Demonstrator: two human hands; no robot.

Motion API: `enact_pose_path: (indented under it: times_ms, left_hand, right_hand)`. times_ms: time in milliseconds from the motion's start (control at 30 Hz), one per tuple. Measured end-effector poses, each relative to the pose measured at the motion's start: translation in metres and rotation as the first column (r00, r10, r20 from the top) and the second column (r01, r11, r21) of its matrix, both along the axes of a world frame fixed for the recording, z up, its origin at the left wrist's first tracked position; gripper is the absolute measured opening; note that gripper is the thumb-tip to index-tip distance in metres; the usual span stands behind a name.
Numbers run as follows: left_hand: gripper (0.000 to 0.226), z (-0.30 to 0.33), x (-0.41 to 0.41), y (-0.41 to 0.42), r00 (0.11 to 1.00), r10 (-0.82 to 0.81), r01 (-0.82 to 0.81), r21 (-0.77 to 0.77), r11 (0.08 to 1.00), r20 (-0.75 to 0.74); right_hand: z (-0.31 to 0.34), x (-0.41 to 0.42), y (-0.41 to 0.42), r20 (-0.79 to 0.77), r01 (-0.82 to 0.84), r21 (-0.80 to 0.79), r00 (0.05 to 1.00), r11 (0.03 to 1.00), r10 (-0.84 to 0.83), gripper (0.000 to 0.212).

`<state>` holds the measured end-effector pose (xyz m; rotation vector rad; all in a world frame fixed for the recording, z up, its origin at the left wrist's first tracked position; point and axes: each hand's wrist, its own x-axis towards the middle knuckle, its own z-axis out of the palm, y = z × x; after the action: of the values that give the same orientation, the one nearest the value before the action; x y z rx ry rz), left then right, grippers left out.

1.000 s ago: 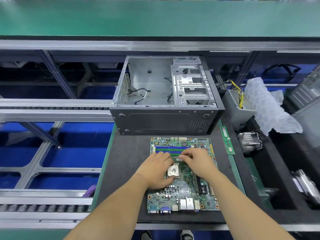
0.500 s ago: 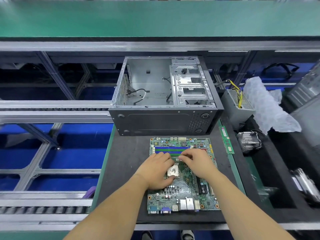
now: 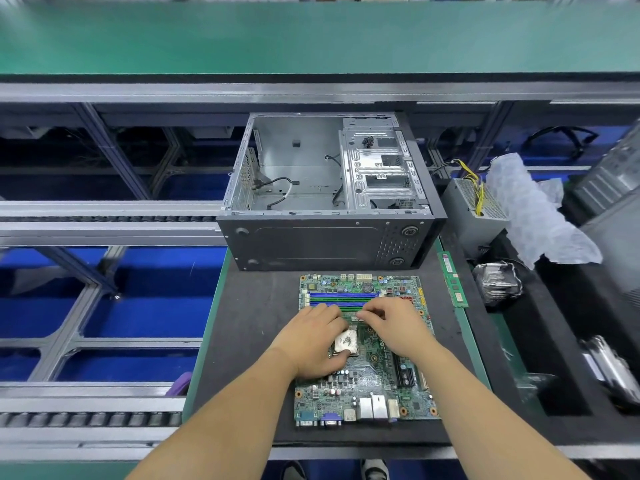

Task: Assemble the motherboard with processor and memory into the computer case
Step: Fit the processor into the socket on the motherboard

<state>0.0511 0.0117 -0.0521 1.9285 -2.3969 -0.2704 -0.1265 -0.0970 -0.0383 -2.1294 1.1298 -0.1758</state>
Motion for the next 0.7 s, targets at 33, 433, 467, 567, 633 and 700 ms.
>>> enact_pose_path:
  times_ms: [33, 433, 467, 567, 633, 700]
  left_hand:
    - [0.049, 0.0001, -0.0002, 0.0000, 1.000, 0.000, 0.000, 0.001, 1.000, 0.001]
    - [0.048, -0.0017, 0.0002, 0.0010, 1.000, 0.002, -0.002, -0.008, 1.000, 0.004]
    - [0.048, -0.0017, -0.0001, 0.0009, 1.000, 0.000, 0.000, -0.010, 1.000, 0.008]
    - [0.048, -0.0008, -0.0003, -0.0002, 1.000, -0.006, 0.007, -0.012, 1.000, 0.024]
    - [0.047, -0.0005, 0.0003, -0.0010, 0.999, -0.014, 0.015, -0.021, 1.000, 0.031]
    - [0.047, -0.0002, 0.0010, -0.0016, 0.999, -0.021, 0.022, -0.029, 0.999, 0.034]
  right_hand:
    - [0.0000, 0.0000, 0.0001, 0.000, -0.002, -0.001, 1.000, 1.000, 0.002, 0.021]
    - [0.0033, -0.0002, 0.0019, 0.003, -0.005, 0.015, 1.000, 1.000, 0.005, 0.021]
    - [0.0036, -0.0002, 0.0019, 0.003, -0.004, 0.014, 1.000, 1.000, 0.004, 0.021]
    - [0.0042, -0.0002, 0.0027, -0.001, -0.007, 0.012, 1.000, 1.000, 0.007, 0.020]
    - [0.0044, -0.0003, 0.0027, 0.001, -0.005, 0.017, 1.000, 1.000, 0.005, 0.020]
    - [0.0048, -0.0003, 0.0025, -0.002, -0.004, 0.016, 1.000, 1.000, 0.004, 0.020]
